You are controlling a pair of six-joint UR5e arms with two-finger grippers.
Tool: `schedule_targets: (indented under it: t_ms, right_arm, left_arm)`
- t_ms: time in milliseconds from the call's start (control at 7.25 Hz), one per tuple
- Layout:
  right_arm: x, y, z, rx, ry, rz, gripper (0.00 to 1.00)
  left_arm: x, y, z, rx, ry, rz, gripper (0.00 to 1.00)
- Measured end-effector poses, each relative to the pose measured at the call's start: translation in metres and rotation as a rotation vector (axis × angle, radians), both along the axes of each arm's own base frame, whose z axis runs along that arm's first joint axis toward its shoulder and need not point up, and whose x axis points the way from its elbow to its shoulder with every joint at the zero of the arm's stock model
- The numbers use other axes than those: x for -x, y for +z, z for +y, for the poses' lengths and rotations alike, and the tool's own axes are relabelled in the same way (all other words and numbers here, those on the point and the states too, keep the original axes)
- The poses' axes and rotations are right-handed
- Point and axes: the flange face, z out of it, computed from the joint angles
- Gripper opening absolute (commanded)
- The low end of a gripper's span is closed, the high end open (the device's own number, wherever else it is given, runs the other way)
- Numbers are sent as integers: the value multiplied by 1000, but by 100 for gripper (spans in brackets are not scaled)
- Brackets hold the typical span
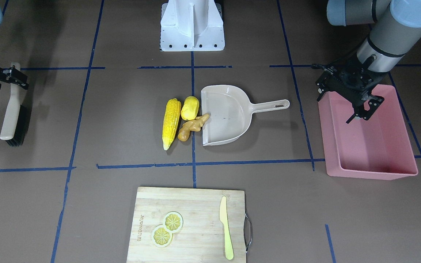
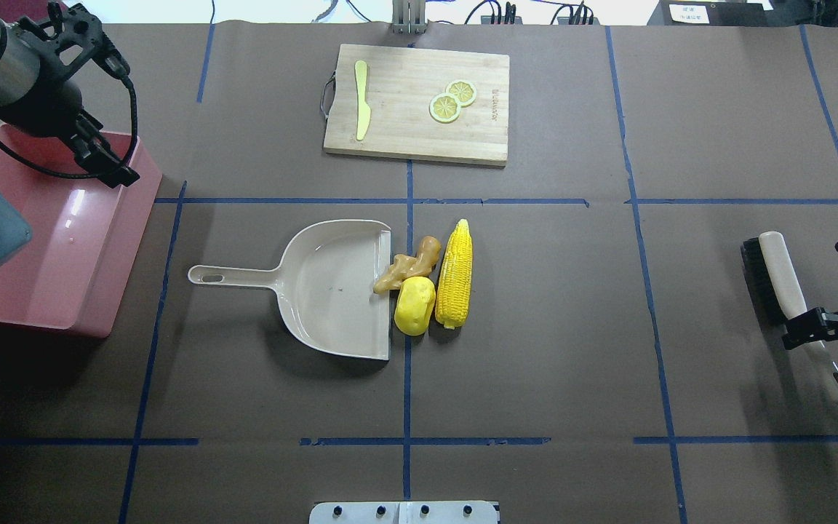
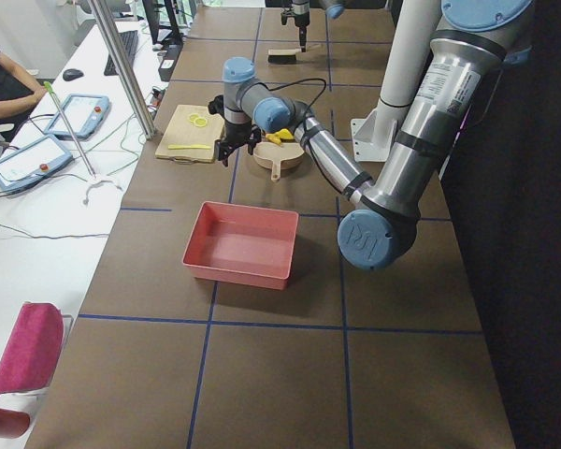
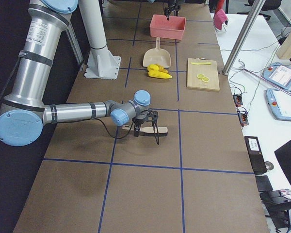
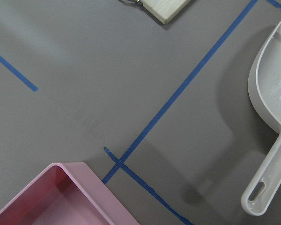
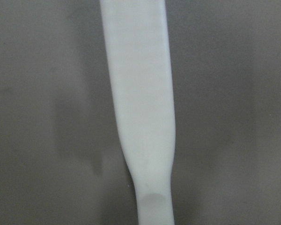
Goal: Sweep and dump trash into bin
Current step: 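Move the left gripper toward the dustpan handle while the right gripper reaches for the brush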
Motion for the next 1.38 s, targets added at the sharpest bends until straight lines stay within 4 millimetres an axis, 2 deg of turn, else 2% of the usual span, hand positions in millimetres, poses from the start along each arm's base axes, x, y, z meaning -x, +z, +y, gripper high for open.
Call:
schedule_targets:
  t_ms: [138, 414, 552, 966, 1241, 1379]
  right_arm:
    - [2, 2, 0, 3, -4, 3, 69]
    - [4, 4, 1, 7, -6, 7, 8]
    - [4, 5, 0, 6, -5, 10, 0]
    - [3, 3, -1, 1, -1, 11, 0]
    - [-1, -12, -4, -10, 11, -7, 0]
    - [-5, -28, -7, -11, 22, -13, 0]
  left_arm:
    - [0, 1, 0, 0, 0, -3, 100]
    - [-1, 2, -1, -1, 0, -4, 100]
    - [-1, 2, -1, -1, 0, -4, 100]
    - [-4, 4, -3, -13, 14, -8, 100]
    - [-12, 1, -7, -80, 83, -13, 100]
    - [-15, -1, -5, -109, 113, -14, 100]
